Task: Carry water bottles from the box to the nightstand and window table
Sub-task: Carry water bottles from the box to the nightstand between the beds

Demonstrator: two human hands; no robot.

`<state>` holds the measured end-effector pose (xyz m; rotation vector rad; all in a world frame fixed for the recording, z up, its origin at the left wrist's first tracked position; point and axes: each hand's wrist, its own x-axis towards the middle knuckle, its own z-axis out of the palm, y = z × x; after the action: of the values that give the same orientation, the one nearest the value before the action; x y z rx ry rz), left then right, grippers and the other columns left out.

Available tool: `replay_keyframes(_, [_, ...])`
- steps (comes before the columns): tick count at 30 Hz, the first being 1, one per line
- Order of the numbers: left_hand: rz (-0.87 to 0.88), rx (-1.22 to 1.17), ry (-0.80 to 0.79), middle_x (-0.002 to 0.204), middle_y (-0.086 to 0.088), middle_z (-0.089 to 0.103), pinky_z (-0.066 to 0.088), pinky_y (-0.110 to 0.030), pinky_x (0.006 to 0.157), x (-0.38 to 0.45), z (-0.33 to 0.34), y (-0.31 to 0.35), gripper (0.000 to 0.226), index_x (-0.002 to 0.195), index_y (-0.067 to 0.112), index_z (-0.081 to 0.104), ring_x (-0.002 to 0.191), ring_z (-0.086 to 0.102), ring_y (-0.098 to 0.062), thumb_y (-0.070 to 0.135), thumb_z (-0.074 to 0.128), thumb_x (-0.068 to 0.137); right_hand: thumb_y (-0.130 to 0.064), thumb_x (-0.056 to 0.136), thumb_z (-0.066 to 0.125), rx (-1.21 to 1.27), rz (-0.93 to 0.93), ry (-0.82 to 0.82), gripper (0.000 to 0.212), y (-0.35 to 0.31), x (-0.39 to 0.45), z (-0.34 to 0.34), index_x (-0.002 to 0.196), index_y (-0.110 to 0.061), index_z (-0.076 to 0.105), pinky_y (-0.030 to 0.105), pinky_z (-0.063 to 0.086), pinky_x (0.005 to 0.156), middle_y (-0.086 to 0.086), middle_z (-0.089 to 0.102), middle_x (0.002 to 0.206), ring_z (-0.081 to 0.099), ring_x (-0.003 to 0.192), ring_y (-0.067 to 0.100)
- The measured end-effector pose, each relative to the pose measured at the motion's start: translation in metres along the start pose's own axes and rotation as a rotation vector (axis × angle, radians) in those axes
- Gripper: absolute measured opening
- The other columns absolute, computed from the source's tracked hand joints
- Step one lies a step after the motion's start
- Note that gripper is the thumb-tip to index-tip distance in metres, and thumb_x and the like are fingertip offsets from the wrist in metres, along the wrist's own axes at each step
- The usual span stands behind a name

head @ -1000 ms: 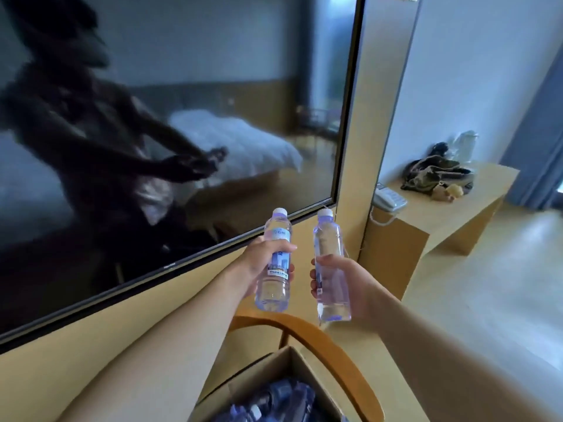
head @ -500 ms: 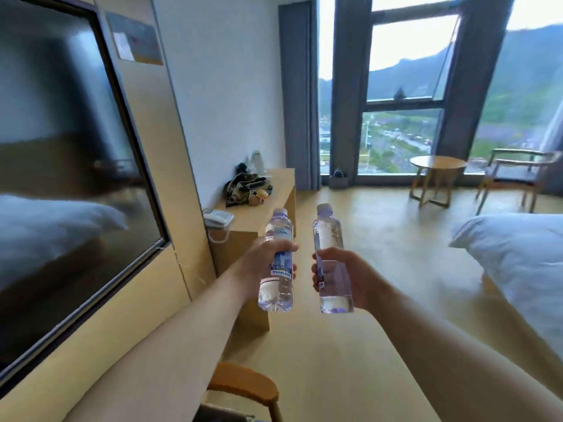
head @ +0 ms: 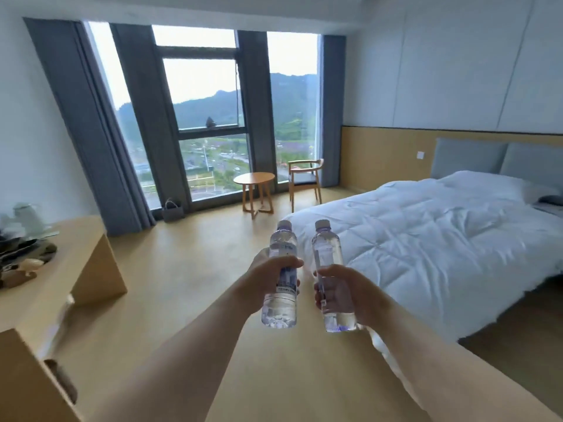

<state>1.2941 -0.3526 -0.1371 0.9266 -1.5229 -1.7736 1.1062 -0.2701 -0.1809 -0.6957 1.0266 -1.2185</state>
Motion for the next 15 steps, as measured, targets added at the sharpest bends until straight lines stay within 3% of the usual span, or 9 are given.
replay_keyframes(6, [-0.074, 0.023, -0.191, 0.068, -0.014, 0.057, 0.058, -0.036, 0.055, 0.092, 0.156, -0.010, 0.031, 0.102, 0.007, 0.053, 0.057, 0.062, -0.029, 0.002, 0.077, 0.082, -0.020, 0.086, 0.071, 0.014, -0.101, 0.254, 0.012, -0.055, -0.064, -0.148, 0.091, -0.012, 0.063, 0.032, 0.055, 0.057, 0.013, 0.065, 0.081, 0.065, 0.063, 0.026])
replay_keyframes(10, [-0.096, 0.074, -0.334, 0.069, -0.018, 0.055, 0.056, -0.034, 0.047, 0.140, 0.248, -0.016, 0.029, 0.100, 0.005, 0.052, 0.050, 0.061, -0.027, 0.000, 0.075, 0.083, -0.023, 0.080, 0.076, 0.049, -0.139, 0.433, 0.014, -0.075, -0.102, -0.219, 0.082, -0.012, 0.067, 0.036, 0.055, 0.069, 0.013, 0.067, 0.082, 0.065, 0.066, 0.027])
replay_keyframes(15, [-0.104, 0.096, -0.547, 0.068, -0.017, 0.055, 0.058, -0.037, 0.051, 0.198, 0.349, -0.025, 0.030, 0.100, 0.005, 0.053, 0.052, 0.062, -0.029, -0.002, 0.075, 0.081, -0.021, 0.085, 0.073, 0.135, -0.193, 0.655, 0.018, -0.097, -0.134, -0.291, 0.091, -0.008, 0.062, 0.032, 0.057, 0.059, 0.013, 0.065, 0.080, 0.064, 0.062, 0.025])
